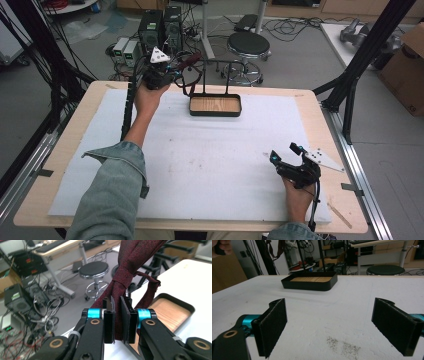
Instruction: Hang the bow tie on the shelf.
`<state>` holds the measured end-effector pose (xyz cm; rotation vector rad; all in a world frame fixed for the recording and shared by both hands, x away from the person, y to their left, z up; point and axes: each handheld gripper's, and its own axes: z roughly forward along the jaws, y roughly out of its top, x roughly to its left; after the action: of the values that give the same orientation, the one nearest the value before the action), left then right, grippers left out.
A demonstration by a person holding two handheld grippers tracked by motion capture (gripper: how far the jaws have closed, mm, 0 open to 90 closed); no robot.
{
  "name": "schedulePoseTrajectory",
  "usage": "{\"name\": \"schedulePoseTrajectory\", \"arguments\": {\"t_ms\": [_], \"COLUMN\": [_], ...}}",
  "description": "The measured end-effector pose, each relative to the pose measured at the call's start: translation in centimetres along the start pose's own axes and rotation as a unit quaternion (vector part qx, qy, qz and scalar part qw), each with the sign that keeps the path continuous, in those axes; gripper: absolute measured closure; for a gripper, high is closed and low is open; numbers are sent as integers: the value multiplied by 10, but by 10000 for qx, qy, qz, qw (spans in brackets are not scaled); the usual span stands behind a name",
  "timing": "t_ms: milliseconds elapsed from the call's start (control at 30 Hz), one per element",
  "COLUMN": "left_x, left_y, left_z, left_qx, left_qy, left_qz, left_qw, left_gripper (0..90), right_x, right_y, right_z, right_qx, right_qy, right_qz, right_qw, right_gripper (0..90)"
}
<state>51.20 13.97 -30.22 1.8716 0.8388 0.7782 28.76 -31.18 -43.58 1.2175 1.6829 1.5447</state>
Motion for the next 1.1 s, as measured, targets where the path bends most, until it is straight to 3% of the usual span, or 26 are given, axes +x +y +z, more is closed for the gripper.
{"name": "schedulePoseTrajectory", "arguments": {"t_ms": [100, 767, 1100], "left_x": [1, 7, 7], "left_y": [-3, -41, -46], "left_z": [4, 12, 15], "left_qx": [110, 275, 318], "left_qy": [76, 88, 51], "left_qz": [-44, -348, -389], "left_qw": [9999, 9990, 9987], "left_gripper": [819, 801, 769], "right_x": [0, 1, 1], "right_y": [0, 0, 0], "right_z": [0, 0, 0], "right_qx": [-5, 19, 8], "right_qy": [5, 5, -9], "right_qz": [4, -1, -6], "right_qw": [10000, 10000, 10000], "right_gripper": [120, 120, 120]}}
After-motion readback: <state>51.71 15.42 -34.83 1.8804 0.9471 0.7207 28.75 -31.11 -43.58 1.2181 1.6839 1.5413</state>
